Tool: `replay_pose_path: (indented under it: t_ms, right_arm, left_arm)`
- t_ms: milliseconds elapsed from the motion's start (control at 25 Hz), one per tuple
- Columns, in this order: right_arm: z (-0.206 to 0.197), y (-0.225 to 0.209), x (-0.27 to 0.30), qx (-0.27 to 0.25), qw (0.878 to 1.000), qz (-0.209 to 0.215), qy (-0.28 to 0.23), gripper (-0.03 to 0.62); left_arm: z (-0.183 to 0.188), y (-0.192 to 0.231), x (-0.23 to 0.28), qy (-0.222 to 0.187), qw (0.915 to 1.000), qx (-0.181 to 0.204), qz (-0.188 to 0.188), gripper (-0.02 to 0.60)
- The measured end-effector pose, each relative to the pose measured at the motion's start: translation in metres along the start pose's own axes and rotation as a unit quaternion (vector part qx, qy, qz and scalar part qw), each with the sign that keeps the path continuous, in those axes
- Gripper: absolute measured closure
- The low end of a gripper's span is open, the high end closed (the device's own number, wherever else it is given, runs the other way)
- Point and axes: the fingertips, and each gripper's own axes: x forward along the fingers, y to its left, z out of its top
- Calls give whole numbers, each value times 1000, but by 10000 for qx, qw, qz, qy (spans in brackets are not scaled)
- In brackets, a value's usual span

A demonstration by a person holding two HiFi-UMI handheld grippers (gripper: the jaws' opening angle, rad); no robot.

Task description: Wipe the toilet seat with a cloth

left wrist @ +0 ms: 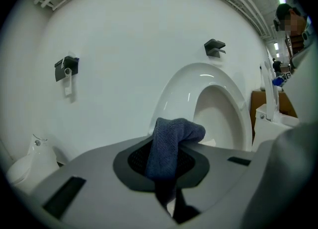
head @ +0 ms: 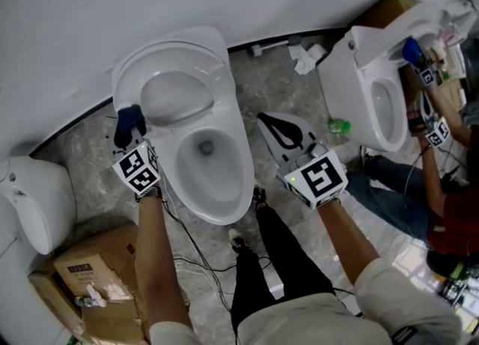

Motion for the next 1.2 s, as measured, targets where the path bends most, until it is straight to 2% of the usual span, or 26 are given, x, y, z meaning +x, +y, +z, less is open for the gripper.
replay_pose_path:
  t_ms: [120, 240, 480, 560, 680, 840, 1000, 1200]
  right_arm:
    - [4, -1, 2, 0, 9999, -13, -122, 571]
    - [8, -4, 1, 2, 9996, -33, -291, 571]
    - [6, -7, -4, 29, 10000, -59, -50, 571]
    - [11, -10, -5, 14, 9998, -95, -186, 571]
    - [16, -16, -8, -3, 9990, -167, -404, 571]
    - [16, -20, -15, 13, 9990, -200, -411, 571]
    - [16, -27, -21, 24, 9988, -275, -415, 571]
    - [15, -30, -23, 66, 9985, -342, -423, 571]
  left_arm:
    - [11, 3, -5, -163, 9996, -241, 33, 545]
    - [32, -4, -8, -431, 9982, -402, -110, 545]
    - [79, -31, 0, -834, 9949, -115, -557, 545]
    - [91, -39, 3, -864, 9938, -63, -695, 545]
    - [97, -43, 6, -823, 9940, -121, -710, 545]
    - [103, -47, 4, -839, 9939, -114, -709, 545]
    - [124, -64, 6, -923, 9916, -134, -895, 545]
    - [145, -96, 8, -1043, 9873, 106, -1194, 545]
